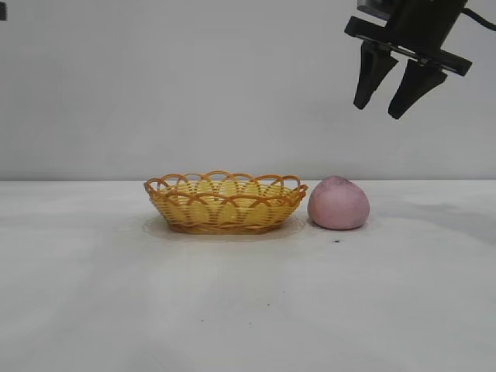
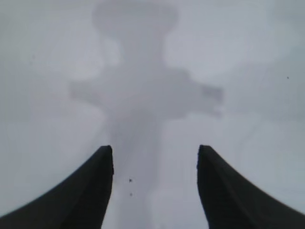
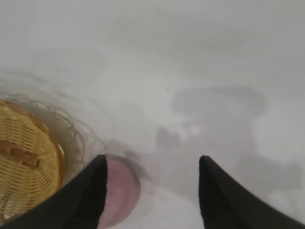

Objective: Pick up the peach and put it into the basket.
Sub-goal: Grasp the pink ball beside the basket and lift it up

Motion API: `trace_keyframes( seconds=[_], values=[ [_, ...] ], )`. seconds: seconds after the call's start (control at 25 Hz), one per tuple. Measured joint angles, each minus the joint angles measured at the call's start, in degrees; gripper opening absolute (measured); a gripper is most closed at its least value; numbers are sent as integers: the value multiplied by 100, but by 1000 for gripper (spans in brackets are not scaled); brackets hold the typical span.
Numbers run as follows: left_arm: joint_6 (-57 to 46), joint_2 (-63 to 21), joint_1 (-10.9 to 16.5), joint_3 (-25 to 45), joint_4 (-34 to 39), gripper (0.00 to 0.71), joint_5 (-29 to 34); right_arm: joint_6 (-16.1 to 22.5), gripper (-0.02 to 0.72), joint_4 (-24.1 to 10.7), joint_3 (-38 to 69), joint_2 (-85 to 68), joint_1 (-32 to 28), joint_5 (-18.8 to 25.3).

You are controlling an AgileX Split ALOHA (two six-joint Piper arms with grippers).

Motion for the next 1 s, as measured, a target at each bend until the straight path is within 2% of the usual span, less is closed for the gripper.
trace_keyframes(
  seconds=[0.2, 0.36, 0.64, 1.0],
  values=[
    [15, -889, 7, 1543, 0, 348, -10, 0, 368, 0, 0, 0, 0, 0],
    [2, -1938, 7, 2755, -101, 348, -10, 0, 368, 0, 0, 0, 0, 0],
    [-8, -4435, 7, 4638, -260, 348, -573, 0, 368, 0, 0, 0, 0, -21],
    [-8, -7996, 7, 5989, -376, 348, -977, 0, 368, 0, 0, 0, 0, -137]
  ],
)
